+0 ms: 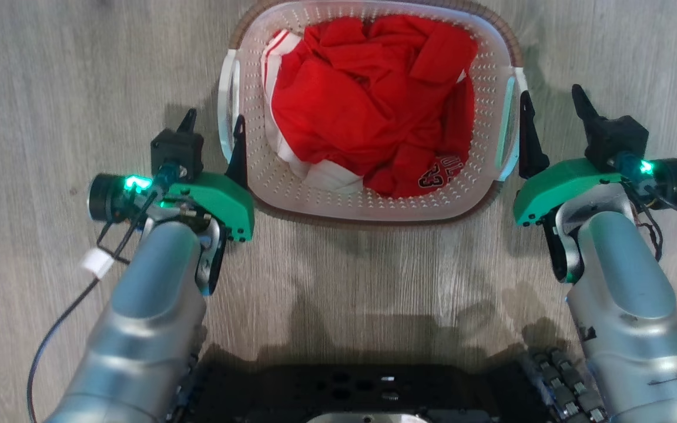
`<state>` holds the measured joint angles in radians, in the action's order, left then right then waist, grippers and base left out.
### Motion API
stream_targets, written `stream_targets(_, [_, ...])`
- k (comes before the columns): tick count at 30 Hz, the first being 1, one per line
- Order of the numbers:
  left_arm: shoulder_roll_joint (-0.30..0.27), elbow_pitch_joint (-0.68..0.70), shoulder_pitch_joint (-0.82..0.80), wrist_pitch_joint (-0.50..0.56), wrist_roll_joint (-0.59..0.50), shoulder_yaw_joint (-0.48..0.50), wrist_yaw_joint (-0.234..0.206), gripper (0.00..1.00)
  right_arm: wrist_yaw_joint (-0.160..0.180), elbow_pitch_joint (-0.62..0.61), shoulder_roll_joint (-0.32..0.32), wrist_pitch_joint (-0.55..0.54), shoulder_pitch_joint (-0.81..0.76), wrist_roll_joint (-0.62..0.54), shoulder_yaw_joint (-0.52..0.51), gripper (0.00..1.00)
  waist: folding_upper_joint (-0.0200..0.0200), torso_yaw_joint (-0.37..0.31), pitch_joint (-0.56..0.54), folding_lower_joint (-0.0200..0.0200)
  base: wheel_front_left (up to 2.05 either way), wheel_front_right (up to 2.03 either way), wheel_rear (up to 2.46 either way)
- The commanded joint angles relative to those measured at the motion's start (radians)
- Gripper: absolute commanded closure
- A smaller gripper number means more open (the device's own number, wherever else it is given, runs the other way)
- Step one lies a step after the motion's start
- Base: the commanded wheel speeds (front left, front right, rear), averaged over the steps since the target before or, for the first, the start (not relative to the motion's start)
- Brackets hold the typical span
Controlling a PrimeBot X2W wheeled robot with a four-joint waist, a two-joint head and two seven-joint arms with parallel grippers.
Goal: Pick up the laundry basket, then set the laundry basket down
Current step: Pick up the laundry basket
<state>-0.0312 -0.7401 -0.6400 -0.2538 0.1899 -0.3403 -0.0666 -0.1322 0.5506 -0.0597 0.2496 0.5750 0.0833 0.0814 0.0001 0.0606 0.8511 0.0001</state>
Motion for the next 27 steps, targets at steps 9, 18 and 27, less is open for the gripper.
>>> stream_targets(9, [-0.019, -0.075, -0.084, -0.008, 0.017, -0.004, 0.019, 0.00, 0.002, 0.020, 0.010, 0.012, -0.003, 0.009, 0.045, 0.00, -0.0001, 0.008, 0.081, -0.0001, 0.00, 0.00, 0.00])
stream_targets(18, [-0.019, -0.138, -0.154, -0.008, 0.025, -0.032, 0.029, 0.00, 0.002, 0.043, 0.010, 0.012, 0.034, 0.015, 0.059, 0.00, -0.0001, 0.022, 0.125, -0.0001, 0.00, 0.00, 0.00])
stream_targets(27, [-0.019, -0.199, -0.193, -0.008, 0.071, -0.079, 0.041, 0.00, 0.002, 0.092, 0.010, 0.012, 0.054, 0.025, 0.072, 0.00, -0.0001, 0.030, 0.139, -0.0001, 0.00, 0.00, 0.00])
